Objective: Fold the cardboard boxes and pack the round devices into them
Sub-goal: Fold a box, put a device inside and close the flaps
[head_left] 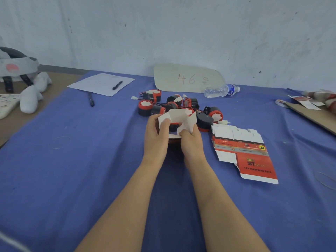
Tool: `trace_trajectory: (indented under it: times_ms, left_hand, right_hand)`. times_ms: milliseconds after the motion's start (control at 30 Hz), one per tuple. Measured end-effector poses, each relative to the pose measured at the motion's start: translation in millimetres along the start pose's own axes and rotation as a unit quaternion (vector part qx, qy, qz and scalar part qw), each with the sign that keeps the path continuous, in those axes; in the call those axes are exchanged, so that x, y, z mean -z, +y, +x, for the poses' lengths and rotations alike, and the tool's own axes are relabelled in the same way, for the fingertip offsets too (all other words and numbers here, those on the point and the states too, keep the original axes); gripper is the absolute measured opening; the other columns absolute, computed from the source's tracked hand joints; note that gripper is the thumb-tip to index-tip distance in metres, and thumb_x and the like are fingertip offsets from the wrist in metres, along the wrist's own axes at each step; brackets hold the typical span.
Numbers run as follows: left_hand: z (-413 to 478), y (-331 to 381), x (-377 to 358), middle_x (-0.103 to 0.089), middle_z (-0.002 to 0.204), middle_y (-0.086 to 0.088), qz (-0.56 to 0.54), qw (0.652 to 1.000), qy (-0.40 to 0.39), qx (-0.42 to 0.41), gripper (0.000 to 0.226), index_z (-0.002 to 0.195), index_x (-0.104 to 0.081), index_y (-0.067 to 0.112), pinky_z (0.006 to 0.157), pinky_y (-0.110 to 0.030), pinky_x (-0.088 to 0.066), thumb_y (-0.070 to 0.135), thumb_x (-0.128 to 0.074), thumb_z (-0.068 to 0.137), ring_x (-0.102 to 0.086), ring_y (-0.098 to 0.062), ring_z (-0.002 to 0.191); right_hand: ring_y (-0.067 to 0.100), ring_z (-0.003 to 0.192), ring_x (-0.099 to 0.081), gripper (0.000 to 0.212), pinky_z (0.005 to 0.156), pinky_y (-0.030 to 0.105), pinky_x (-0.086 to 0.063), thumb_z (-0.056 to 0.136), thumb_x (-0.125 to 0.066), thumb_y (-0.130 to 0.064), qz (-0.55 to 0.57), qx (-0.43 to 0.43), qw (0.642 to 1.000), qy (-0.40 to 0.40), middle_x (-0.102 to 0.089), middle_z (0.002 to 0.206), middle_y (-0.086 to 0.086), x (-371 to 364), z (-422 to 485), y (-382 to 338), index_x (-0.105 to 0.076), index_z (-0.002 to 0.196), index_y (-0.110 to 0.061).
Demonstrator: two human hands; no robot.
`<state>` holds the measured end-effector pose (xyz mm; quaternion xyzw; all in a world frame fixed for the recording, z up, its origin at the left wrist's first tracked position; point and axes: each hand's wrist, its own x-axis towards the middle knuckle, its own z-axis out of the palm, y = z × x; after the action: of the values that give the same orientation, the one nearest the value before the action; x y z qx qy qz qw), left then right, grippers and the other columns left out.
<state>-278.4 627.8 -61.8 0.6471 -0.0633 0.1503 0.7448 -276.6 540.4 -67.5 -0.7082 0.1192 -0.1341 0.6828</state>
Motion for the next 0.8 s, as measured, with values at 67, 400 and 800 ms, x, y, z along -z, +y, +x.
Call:
trace_trajectory:
  times_ms: [67,400,800]
  left_hand:
    - [3.3,1.0,2.7,-0.058,0.089,0.013,0.003,1.000,-0.001,0.012,0.009,0.090,-0.054,0.028,0.058,-0.002,-0.039,0.020,-0.051,0.094,-0.051,0.016,0.069]
    - [6.8,7.3,7.7,-0.058,0.084,0.013,0.052,0.998,-0.026,0.031,0.007,0.090,-0.056,0.026,0.050,-0.004,-0.039,0.033,-0.059,0.090,-0.054,0.007,0.069]
    - [8.5,7.6,5.3,-0.059,0.086,0.014,0.107,0.994,0.007,0.001,0.011,0.097,-0.057,0.023,0.054,-0.003,-0.040,0.034,-0.057,0.094,-0.054,0.000,0.072]
  right_hand:
    - [0.012,0.110,-0.045,0.052,0.088,0.027,-0.039,0.096,-0.038,-0.004,-0.002,-0.001,1.000,-0.002,-0.049,0.122,-0.007,1.1,0.1,0.3,-0.038,0.143,-0.025]
    - [0.018,0.105,-0.050,0.053,0.083,0.032,-0.045,0.090,-0.038,0.001,-0.008,-0.007,1.000,-0.015,-0.055,0.117,0.001,6.3,3.7,0.1,-0.045,0.137,-0.021]
    - [0.019,0.106,-0.054,0.044,0.093,0.038,-0.049,0.092,-0.039,0.000,-0.001,0.023,0.998,-0.053,-0.059,0.112,0.000,7.6,-1.0,-4.6,-0.049,0.129,-0.021]
